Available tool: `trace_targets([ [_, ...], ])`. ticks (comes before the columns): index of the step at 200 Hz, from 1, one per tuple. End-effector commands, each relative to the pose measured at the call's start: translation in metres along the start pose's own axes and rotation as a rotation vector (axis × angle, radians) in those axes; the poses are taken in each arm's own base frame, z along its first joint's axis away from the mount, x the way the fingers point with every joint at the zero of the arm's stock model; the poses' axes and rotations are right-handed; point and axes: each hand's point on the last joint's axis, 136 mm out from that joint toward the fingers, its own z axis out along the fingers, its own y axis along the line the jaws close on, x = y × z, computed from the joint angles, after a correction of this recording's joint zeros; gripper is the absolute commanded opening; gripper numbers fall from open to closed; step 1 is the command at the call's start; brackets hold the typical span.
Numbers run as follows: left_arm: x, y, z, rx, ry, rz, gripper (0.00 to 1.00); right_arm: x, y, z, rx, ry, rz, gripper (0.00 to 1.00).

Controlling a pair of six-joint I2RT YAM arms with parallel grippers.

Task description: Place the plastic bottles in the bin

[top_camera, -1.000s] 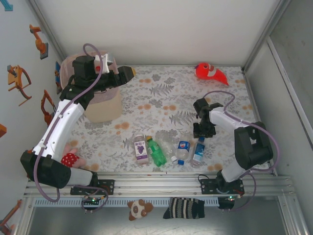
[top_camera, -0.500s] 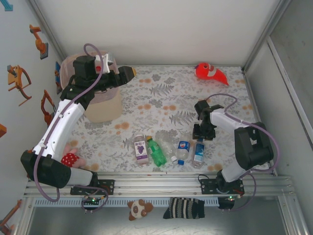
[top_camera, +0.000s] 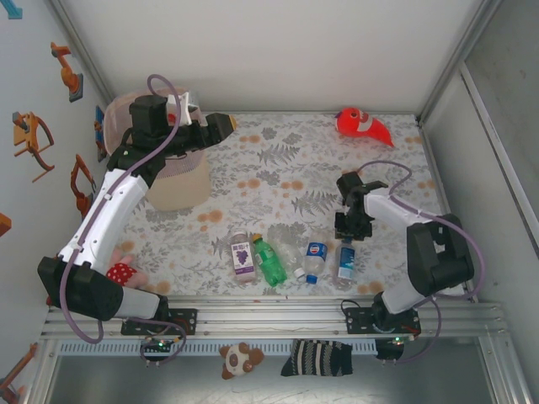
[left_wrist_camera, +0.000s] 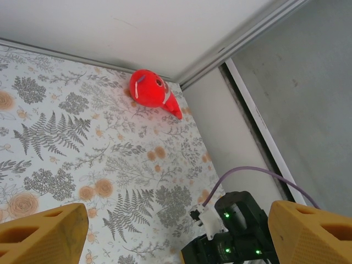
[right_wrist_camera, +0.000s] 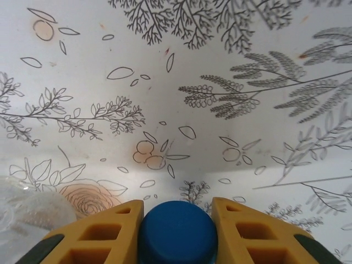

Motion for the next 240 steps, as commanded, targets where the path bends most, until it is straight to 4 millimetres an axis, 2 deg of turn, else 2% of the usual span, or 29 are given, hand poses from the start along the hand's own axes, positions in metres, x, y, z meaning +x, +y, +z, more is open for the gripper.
trace_targets([
  [1,-0.005,-0.009,0.003,0.033,-0.013,0.023,0.84,-0.012,-0.008,-0.031,0.032,-0.083,0.008,0.26],
  [27,-0.001,-0.019,0.008,0.073,-0.004,0.06,0.84,-0.025,-0.004,-0.064,0.002,-0.192,-0.012,0.25],
  [61,0.008,-0.04,0.019,0.153,0.012,0.137,0.84,-0.046,0.015,-0.119,-0.111,-0.371,-0.058,0.25],
  [89,0.024,-0.065,0.029,0.257,0.054,0.222,0.84,-0.059,0.046,-0.172,-0.292,-0.547,-0.143,0.25],
  [116,0.04,-0.088,0.033,0.368,0.084,0.287,0.85,-0.063,0.078,-0.217,-0.482,-0.692,-0.263,0.24],
  [151,0.06,-0.119,0.026,0.518,0.111,0.405,0.85,-0.054,0.115,-0.278,-0.725,-0.857,-0.444,0.17],
  [177,0.07,-0.133,0.019,0.574,0.102,0.482,0.85,-0.037,0.135,-0.321,-0.887,-0.969,-0.592,0.12],
  [202,0.08,-0.147,0.013,0.629,0.102,0.546,0.84,-0.017,0.145,-0.359,-0.996,-1.064,-0.728,0.1],
  [240,0.099,-0.169,0.013,0.693,0.114,0.645,0.86,0.005,0.153,-0.4,-1.096,-1.15,-0.859,0.07],
])
